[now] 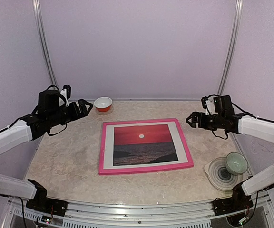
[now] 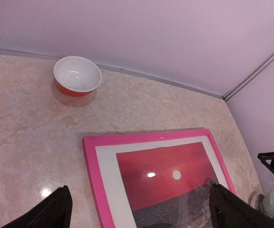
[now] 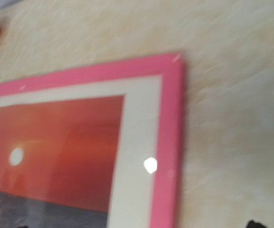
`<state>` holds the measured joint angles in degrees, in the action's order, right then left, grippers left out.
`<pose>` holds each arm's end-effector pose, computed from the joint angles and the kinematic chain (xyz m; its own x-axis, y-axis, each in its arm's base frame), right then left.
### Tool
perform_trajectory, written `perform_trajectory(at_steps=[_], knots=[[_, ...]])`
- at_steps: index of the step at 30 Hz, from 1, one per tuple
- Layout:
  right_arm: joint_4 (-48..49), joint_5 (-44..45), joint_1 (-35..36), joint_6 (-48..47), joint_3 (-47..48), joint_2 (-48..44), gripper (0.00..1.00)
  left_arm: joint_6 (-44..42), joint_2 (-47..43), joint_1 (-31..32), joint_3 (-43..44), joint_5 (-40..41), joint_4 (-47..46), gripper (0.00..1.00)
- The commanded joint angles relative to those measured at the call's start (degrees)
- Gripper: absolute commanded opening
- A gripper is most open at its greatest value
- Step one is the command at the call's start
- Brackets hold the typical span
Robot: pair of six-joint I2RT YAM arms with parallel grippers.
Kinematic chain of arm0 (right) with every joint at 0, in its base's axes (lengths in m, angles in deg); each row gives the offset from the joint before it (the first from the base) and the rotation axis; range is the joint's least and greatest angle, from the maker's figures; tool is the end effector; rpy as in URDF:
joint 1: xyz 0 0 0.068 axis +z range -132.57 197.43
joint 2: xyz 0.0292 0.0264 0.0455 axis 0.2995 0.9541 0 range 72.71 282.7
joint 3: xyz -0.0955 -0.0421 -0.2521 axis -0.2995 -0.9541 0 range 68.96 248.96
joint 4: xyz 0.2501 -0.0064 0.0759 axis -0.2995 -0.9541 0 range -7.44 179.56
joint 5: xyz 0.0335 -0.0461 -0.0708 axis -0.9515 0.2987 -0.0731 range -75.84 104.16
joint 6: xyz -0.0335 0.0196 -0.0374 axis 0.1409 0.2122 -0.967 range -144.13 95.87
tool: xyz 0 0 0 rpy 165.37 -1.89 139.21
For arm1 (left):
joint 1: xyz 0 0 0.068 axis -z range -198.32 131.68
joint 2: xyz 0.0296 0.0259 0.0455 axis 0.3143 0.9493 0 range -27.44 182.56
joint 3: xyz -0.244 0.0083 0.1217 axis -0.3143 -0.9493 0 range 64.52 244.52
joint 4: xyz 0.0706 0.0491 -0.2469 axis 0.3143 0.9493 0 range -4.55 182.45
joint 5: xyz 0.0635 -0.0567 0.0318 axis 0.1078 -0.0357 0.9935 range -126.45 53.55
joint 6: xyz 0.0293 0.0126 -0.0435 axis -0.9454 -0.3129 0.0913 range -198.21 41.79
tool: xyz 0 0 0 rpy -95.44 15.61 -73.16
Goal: Put the photo into the frame
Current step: Reset both arms
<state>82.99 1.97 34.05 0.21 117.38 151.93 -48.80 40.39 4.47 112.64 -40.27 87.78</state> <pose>0.2836 0.0925 0.2330 -0.7114 0.2080 -0.6713 -0.1616 0.8812 0.4442 0.2506 -0.1078 0.2907 -0.5193 -0.3133 -0.7951 0.2163 0.8519 -0.4769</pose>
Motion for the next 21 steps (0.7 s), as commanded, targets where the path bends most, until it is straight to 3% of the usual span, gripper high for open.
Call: perform_trajectory(at_steps=[1,7,14,21], knots=[[-6.8,9.2,0.5,-4.2,1.1,-6.5,0.99,-3.3,-5.5,-0.5,-0.3,7.0,6.0,0.99],[-7.4,12.5,0.5,-6.8,-0.4,-14.4,0.99,-5.4,-11.3,-0.8,1.1,11.0,12.3,0.99],[-11.5,22.1,0.5,-8.5,-0.9,-20.1,0.99,-8.1,-17.0,-0.9,0.2,14.5,15.7,0.99],[-8.6,22.0,0.5,-9.0,-5.1,-25.8,0.99,-8.9,-24.5,-0.9,-4.3,20.3,14.7,0.99]])
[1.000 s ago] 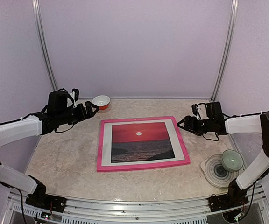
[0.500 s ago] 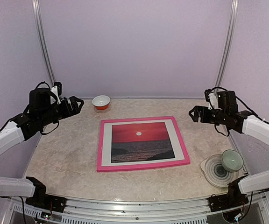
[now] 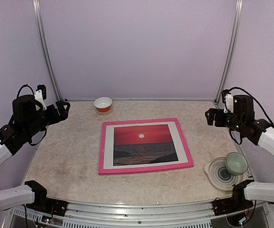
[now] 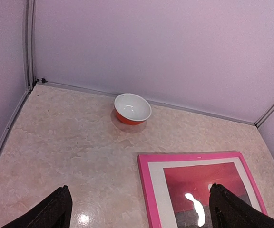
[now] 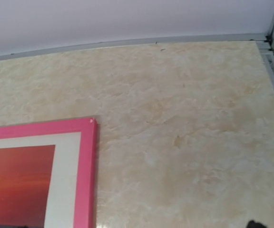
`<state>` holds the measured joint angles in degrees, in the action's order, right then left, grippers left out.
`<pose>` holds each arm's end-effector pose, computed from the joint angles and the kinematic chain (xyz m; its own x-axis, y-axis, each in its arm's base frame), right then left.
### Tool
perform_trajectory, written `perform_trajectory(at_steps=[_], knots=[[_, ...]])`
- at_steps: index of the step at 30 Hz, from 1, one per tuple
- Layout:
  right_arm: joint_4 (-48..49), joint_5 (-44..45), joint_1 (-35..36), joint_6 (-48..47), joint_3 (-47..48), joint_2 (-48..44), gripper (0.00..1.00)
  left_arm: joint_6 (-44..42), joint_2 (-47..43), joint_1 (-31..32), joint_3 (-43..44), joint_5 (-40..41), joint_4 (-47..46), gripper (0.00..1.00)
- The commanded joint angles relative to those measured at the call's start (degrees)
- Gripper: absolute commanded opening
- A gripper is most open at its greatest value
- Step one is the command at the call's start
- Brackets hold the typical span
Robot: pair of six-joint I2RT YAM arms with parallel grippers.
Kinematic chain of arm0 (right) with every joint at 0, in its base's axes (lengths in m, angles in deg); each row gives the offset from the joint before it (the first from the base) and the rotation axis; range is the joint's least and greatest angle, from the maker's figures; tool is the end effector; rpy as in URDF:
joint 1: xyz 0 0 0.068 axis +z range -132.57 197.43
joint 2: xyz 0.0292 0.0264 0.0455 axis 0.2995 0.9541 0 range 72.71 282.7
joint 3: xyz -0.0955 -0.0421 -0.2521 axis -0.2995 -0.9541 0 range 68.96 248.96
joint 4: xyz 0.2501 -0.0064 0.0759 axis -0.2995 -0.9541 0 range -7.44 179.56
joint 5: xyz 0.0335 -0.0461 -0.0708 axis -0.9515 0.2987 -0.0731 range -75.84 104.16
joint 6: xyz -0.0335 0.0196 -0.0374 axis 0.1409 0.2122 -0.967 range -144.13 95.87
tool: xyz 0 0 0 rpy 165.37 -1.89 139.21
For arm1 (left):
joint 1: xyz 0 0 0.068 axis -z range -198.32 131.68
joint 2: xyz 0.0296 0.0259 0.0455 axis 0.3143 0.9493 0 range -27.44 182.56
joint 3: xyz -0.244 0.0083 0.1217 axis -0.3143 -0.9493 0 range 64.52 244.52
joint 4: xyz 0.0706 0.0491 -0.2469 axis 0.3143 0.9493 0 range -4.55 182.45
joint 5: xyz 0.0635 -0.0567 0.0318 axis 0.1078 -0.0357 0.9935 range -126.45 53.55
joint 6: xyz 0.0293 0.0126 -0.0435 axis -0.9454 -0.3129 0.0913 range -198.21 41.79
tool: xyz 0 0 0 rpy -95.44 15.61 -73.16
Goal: Put the photo into the frame
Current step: Reset both arms
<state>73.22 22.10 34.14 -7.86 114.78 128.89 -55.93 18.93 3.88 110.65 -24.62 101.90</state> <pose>0.2144 0.0592 0.2988 -0.4597 0.1516 -0.8750 -0.0393 0.9809 0.1906 0.1762 -0.0640 0.3323 -0.3175 -0.2712 -0.9087 0.0731 0.9484 -0.3086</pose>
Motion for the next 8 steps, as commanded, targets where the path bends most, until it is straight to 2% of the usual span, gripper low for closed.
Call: perform_trajectory(at_steps=[1,8], knots=[[1.7,1.9,0.4,-1.0,-3.0,-3.3,0.99,-1.9,-3.9,-0.3,-3.0,5.5,0.5,0.99],[1.9,2.0,0.4,-1.0,-3.2,-4.5,0.99,-2.6,-6.0,-0.3,-5.0,5.7,-0.8,0.99]])
